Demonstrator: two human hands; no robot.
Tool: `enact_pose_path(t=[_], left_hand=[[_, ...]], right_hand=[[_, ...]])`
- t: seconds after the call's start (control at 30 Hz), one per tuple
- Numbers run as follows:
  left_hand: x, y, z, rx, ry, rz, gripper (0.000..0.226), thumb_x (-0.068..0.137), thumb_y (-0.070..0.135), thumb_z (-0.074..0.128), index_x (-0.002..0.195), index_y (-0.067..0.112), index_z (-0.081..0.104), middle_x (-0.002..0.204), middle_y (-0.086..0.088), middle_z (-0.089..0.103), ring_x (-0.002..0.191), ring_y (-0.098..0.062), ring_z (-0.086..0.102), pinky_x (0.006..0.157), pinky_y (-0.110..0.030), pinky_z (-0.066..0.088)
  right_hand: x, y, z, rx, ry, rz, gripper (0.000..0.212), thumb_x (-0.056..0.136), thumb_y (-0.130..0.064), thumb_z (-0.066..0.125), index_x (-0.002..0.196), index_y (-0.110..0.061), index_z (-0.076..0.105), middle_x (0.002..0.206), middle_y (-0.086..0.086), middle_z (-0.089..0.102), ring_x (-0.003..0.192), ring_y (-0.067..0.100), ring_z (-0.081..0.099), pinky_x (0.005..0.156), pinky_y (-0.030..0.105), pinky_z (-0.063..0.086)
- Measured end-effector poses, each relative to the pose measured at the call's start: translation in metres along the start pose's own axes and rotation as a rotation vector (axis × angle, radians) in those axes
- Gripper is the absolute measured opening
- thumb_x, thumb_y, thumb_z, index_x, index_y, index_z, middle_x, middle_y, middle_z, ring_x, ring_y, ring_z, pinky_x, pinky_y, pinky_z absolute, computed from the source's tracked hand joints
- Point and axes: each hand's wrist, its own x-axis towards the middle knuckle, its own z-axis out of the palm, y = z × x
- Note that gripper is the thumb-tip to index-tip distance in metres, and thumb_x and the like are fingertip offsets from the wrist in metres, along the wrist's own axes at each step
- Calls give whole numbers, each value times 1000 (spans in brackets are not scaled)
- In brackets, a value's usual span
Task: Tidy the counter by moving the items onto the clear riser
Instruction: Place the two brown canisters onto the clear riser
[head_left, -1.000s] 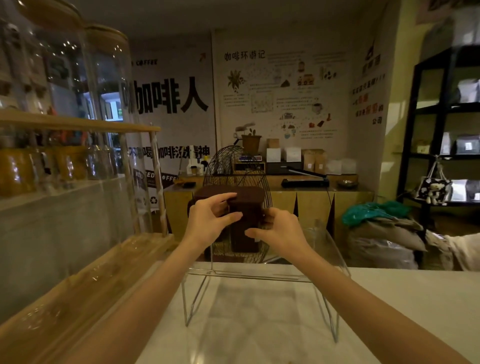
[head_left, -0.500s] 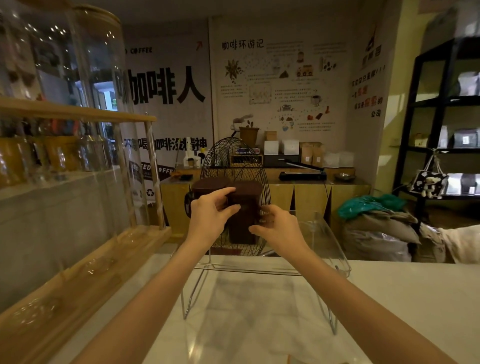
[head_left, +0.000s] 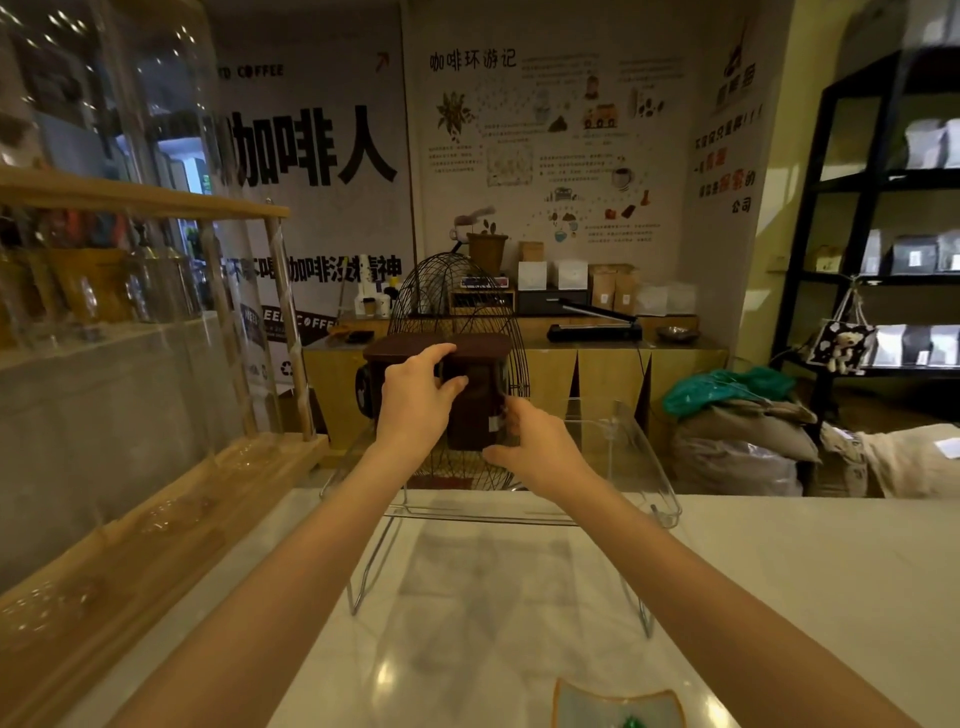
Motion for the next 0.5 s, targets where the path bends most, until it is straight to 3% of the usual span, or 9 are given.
enact_pose_path(t=[0.1,0.3,0.43,0.5], left_hand=[[0,0,1,24,-3,6,45,83,21,60,127,19,49,95,-16,69,91,-28,64,86,-43,54],[-3,2,-2,132,-39,46,49,86,25,56,132,19,42,108,-19,67,99,-31,62,84,-46,54],[-7,3,-5,132,-110,39,56,87,32,53,137,20,31,109,-20,65,98,-32,61,83,-45,54],[-14,4,-6,148,-149,23,62,87,36,50,140,20,22,105,-20,65,91,-31,62,80,-45,54]], right_hand=[[0,0,1,-24,7,-7,49,83,-15,63,128,-15,43,125,7,60,113,24,57,94,38,49],[-7,-5,-3,-246,-10,-57,42,87,-26,56,124,-13,44,114,10,64,98,28,62,80,40,52],[-25,-6,-13,-436,-61,-129,42,89,-39,48,123,-15,49,114,6,64,105,27,58,89,43,47],[-42,-7,-20,-529,-86,-195,45,91,-42,44,128,-17,46,125,5,59,119,26,49,97,42,39]])
